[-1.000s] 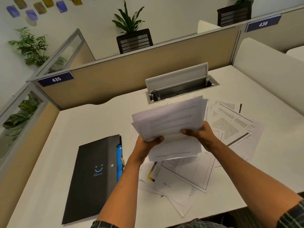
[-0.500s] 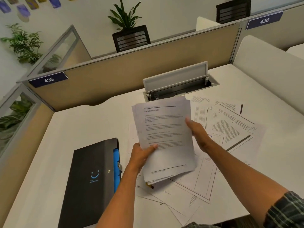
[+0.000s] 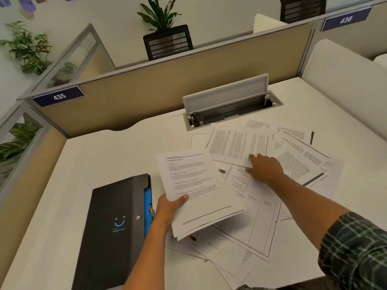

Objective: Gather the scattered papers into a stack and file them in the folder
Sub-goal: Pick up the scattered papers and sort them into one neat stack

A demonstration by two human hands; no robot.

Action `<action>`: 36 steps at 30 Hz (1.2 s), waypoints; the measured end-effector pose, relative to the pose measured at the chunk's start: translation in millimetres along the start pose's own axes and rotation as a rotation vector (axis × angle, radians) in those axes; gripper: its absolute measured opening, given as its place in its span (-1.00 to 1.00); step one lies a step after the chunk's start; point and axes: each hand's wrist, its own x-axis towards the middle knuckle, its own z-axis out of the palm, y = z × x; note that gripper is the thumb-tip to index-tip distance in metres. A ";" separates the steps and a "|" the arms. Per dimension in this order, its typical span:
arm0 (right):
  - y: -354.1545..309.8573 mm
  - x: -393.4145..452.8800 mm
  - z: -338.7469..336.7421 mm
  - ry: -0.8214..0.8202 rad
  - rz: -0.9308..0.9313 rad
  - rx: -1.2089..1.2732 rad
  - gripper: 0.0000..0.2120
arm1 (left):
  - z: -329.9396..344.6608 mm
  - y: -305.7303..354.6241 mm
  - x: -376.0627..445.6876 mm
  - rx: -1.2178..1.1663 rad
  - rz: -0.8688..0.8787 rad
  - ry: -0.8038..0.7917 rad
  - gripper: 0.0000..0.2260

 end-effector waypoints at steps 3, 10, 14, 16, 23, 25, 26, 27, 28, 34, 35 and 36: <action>-0.9 -0.6 3.5 0.077 -0.091 -0.160 -0.62 | 3.5 -1.0 1.1 -0.004 0.017 -0.012 -0.58; 6.3 -6.0 14.2 0.152 -0.224 -0.360 -0.84 | 10.0 -7.2 1.7 -0.024 0.076 -0.007 -0.52; -1.1 -10.9 1.7 0.261 -0.094 -0.204 -0.88 | 12.5 -11.1 1.1 -0.009 0.121 0.023 -0.46; -13.7 -15.9 -9.5 0.455 -0.007 0.002 -0.84 | 14.9 -10.2 1.0 0.025 0.155 0.046 -0.39; -69.2 -61.8 -50.9 0.884 -0.176 0.363 -0.80 | 21.7 -7.5 1.3 0.081 0.273 0.053 0.01; -90.0 -78.1 -56.0 0.845 -0.288 0.374 -0.78 | 23.6 -8.1 0.3 0.092 0.251 0.069 -0.10; -101.6 -87.4 -54.5 0.781 -0.358 0.359 -0.76 | 24.6 -8.7 1.2 0.103 0.240 0.085 -0.24; -112.7 -96.2 -50.4 0.709 -0.422 0.332 -0.76 | 25.8 -9.0 1.2 0.094 0.227 0.104 -0.39; -122.0 -104.4 -44.8 0.639 -0.470 0.301 -0.75 | 27.6 -8.9 0.6 0.065 0.205 0.121 -0.53; -142.7 -124.8 -6.1 0.230 -0.533 0.246 -0.65 | 41.4 -4.0 -13.3 -0.348 -0.054 0.103 -0.66; -142.1 -126.1 -1.3 0.201 -0.571 0.243 -0.62 | 43.2 -3.6 -17.0 -0.358 -0.056 0.079 -0.63; -140.1 -126.9 1.9 0.166 -0.608 0.272 -0.58 | 44.8 -4.6 -19.3 -0.344 -0.036 0.066 -0.66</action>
